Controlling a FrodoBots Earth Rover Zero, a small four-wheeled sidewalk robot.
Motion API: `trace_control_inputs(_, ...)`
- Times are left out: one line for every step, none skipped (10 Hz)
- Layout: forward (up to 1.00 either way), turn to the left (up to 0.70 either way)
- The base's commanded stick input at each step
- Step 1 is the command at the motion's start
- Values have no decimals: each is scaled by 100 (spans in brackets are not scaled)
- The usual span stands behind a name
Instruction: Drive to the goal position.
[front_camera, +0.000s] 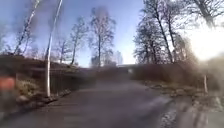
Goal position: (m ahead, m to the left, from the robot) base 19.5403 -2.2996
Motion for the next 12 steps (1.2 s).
trace_control_inputs(100,0)
trace_control_inputs(100,0)
trace_control_inputs(100,0)
trace_control_inputs(100,0)
trace_control_inputs(100,0)
trace_control_inputs(100,0)
trace_control_inputs(100,0)
trace_control_inputs(100,0)
trace_control_inputs(100,0)
trace_control_inputs(100,0)
trace_control_inputs(100,0)
trace_control_inputs(100,0)
